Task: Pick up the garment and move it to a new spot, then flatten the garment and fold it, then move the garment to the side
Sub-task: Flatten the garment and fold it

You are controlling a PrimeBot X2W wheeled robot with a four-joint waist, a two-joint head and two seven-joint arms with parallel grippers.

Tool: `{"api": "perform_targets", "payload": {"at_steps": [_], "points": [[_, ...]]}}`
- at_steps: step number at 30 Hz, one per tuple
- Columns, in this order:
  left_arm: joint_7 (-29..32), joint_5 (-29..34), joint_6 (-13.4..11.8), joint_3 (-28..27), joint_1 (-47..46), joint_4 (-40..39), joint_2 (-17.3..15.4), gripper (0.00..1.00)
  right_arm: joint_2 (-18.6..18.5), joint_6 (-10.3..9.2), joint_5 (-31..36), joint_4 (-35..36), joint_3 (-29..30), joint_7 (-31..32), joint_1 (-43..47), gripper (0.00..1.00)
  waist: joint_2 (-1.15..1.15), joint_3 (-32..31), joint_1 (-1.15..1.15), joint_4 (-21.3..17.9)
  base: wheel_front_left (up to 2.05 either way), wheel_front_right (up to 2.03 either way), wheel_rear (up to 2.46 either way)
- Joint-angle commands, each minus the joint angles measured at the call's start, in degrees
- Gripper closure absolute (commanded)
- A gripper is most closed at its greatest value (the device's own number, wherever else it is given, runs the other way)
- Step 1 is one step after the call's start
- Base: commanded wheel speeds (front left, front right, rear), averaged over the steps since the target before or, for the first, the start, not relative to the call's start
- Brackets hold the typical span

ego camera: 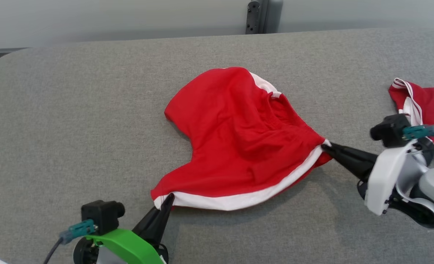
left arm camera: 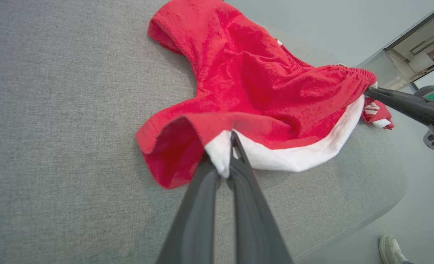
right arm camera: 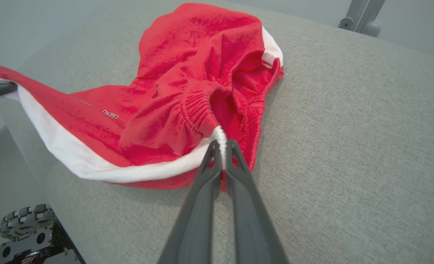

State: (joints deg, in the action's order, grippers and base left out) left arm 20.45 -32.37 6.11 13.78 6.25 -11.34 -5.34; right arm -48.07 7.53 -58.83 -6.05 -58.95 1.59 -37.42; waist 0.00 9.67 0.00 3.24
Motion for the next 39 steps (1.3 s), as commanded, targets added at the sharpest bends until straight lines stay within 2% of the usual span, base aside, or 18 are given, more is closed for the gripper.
{"api": "perform_targets", "payload": {"at_steps": [1,6,11,14,18,22,26,31,35,39], "points": [[0.69,-1.17,-0.24,-0.71,0.99,-2.87,-0.54,1.0,-2.17,-0.09,-3.32,2.48,2.5,-1.64,1.7,1.0,0.0,-0.96,0.0,-1.49,0.0,0.0,0.0],[4.94,-4.16,-1.18,-1.66,1.88,-14.45,-1.86,1.0,-9.31,-0.08,-12.48,13.33,9.73,-6.29,6.57,1.0,0.0,-0.2,0.0,-4.14,0.0,0.0,0.0],[11.58,-7.0,-2.24,-1.62,-4.23,-23.47,-3.03,1.0,-15.85,-0.06,-18.86,22.62,17.13,-10.02,7.49,1.0,0.0,4.37,0.0,-5.83,0.0,0.0,0.0],[16.44,-6.97,-2.66,-2.2,-13.21,-24.31,-4.54,1.0,-18.53,-0.06,-20.71,24.85,21.04,-9.77,4.39,1.0,0.0,8.97,0.0,-6.0,0.0,0.0,0.0],[22.09,-7.56,-4.21,-4.06,-32.67,-18.51,-4.54,1.0,-18.16,-0.06,-22.28,23.35,25.46,-6.37,-3.55,1.0,0.0,17.19,0.0,-5.14,0.0,0.0,0.0],[24.03,-5.27,-5.93,-4.84,-55.56,-4.78,-2.89,1.0,-13.2,-0.07,-19.77,15.92,28.12,-0.74,-17.31,1.0,0.0,25.17,0.0,-4.2,0.0,0.0,0.0],[18.41,-0.47,-6.88,-5.41,-74.94,12.44,-1.19,1.0,-2.39,-0.05,-11.76,2.75,28.51,1.1,-34.21,1.0,0.0,29.35,0.0,-4.03,0.0,0.0,0.0],[6.26,4.91,-7.84,-5.12,-93.05,30.51,0.26,1.0,10.56,-0.1,0.06,-13.85,29.89,-5.17,-52.07,1.0,0.0,32.23,0.0,-4.59,0.0,0.0,0.0],[-3.4,7.7,-7.55,-4.49,-102.38,40.54,0.69,1.0,16.75,-0.1,6.34,-22.48,30.82,-12.42,-60.65,1.0,0.0,33.23,0.0,-5.15,0.0,0.0,0.0],[-11.65,8.32,-5.91,-4.36,-107.52,48.65,1.16,1.0,20.23,-0.09,8.7,-26.02,30.2,-15.74,-64.51,1.0,0.0,34.17,0.0,-5.81,0.0,0.0,0.0]]}}
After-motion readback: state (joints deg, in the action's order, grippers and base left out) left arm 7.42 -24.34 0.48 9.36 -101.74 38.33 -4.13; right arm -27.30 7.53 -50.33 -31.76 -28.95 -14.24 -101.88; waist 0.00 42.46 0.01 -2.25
